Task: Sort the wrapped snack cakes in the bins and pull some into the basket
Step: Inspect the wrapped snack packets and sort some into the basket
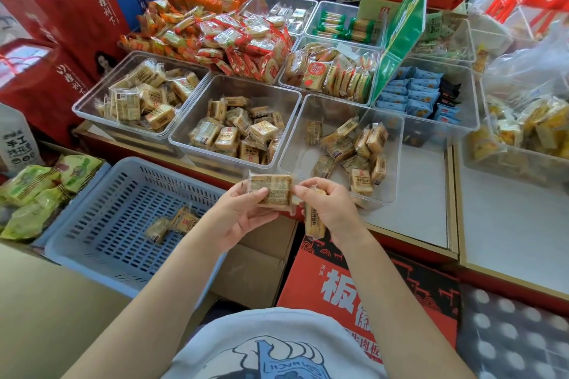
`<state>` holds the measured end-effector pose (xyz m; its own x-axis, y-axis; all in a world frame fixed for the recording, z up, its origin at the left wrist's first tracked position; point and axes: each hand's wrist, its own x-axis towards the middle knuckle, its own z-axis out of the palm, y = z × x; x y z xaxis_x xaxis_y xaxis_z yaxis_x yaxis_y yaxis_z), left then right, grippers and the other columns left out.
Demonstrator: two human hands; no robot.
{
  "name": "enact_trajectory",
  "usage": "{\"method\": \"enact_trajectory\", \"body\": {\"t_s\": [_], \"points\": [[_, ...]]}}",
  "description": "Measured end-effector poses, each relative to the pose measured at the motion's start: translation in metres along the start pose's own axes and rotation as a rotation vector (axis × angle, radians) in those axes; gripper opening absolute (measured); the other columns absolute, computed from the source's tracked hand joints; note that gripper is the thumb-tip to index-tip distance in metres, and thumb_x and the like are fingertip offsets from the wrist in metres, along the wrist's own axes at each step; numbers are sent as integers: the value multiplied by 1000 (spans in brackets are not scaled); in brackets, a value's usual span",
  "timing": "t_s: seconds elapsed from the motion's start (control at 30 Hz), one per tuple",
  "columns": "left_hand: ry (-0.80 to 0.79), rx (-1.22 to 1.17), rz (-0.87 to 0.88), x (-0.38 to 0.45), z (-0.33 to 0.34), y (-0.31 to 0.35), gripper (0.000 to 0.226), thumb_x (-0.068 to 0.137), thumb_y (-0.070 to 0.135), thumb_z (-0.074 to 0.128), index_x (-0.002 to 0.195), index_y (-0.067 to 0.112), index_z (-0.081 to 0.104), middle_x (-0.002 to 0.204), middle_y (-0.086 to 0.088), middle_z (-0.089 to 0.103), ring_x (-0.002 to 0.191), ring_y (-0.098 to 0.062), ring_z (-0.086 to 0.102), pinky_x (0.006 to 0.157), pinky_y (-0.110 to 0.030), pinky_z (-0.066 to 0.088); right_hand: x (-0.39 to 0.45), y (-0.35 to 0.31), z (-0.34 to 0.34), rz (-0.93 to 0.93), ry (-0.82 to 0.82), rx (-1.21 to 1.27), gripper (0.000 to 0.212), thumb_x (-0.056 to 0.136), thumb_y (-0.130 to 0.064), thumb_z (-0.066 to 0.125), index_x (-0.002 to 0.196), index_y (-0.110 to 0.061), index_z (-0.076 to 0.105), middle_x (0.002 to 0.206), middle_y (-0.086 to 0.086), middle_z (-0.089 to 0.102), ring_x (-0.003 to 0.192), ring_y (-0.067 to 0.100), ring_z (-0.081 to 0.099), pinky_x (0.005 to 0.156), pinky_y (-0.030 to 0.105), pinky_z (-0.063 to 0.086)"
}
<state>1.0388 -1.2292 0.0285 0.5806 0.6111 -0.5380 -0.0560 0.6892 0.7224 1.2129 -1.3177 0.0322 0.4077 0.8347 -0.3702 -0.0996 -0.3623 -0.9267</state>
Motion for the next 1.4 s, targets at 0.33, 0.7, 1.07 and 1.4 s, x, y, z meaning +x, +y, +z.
{"method": "enact_trajectory", "body": {"t_s": [0.33, 0.7, 1.07, 1.4], "points": [[-71, 855, 169, -5, 9, 14, 13, 95, 24, 71, 107, 27, 74, 95, 10, 75, 87, -2, 70, 79, -25, 55, -2, -19, -13, -207, -273, -376, 9, 86, -22, 81, 81, -26, 75, 92, -5, 63, 78, 0, 59, 69, 14, 48], [93, 422, 274, -6, 13, 10, 9, 97, 11, 65, 92, 5, 60, 79, -6, 66, 67, -10, 65, 54, -23, 52, -2, -7, -10, -134, -94, -254, 9, 88, -34, 79, 85, -26, 75, 83, 0, 65, 70, 9, 60, 65, 23, 51], [147, 650, 178, 1, 28, 5, 55, 90, 64, 59, 125, 24, 45, 114, -2, 64, 101, -13, 65, 83, -30, 54, -2, -12, -4, -115, -51, -61, 14, 90, -27, 73, 85, -14, 73, 88, 19, 71, 79, 26, 67, 84, 53, 58], [-126, 294, -6, -2, 35, -9, 54, 83, 48, 78, 121, 11, 68, 111, -20, 69, 90, -30, 64, 79, -35, 50, 1, -12, -3, -47, -104, 218, 42, 85, -40, 62, 122, -24, 53, 97, 6, 73, 96, 25, 70, 89, 49, 57]]}}
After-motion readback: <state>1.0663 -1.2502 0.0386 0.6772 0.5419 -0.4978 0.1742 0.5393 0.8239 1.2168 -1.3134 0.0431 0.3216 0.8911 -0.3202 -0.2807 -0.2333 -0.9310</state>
